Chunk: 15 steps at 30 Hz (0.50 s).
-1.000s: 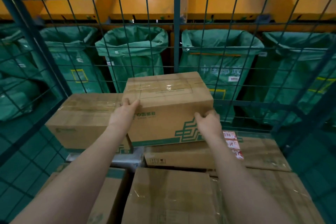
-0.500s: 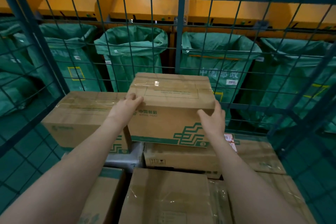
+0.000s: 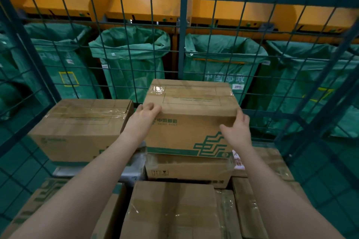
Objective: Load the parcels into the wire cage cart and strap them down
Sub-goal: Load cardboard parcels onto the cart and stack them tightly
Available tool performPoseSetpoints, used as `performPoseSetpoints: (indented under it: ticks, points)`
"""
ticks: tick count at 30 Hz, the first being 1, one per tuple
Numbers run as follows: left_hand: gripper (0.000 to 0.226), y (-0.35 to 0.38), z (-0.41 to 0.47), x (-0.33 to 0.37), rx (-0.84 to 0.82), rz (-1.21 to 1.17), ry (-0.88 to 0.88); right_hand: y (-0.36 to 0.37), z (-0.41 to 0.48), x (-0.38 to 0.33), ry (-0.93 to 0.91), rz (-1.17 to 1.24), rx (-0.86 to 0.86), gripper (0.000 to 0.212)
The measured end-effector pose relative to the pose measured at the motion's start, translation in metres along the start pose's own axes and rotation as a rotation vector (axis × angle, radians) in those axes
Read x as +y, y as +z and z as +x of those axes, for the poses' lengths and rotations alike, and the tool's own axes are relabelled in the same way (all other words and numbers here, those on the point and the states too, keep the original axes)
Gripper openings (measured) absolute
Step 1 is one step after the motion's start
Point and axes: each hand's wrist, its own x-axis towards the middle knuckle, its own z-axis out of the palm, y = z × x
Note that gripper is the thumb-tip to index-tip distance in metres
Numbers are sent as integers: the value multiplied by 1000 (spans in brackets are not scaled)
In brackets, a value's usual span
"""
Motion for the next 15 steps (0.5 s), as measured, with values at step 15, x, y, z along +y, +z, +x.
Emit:
performPoseSetpoints:
  ticks: [15]
  points:
    - [81, -33, -21, 21, -235, 182, -166, -7, -13, -23, 17, -310, -132, 79]
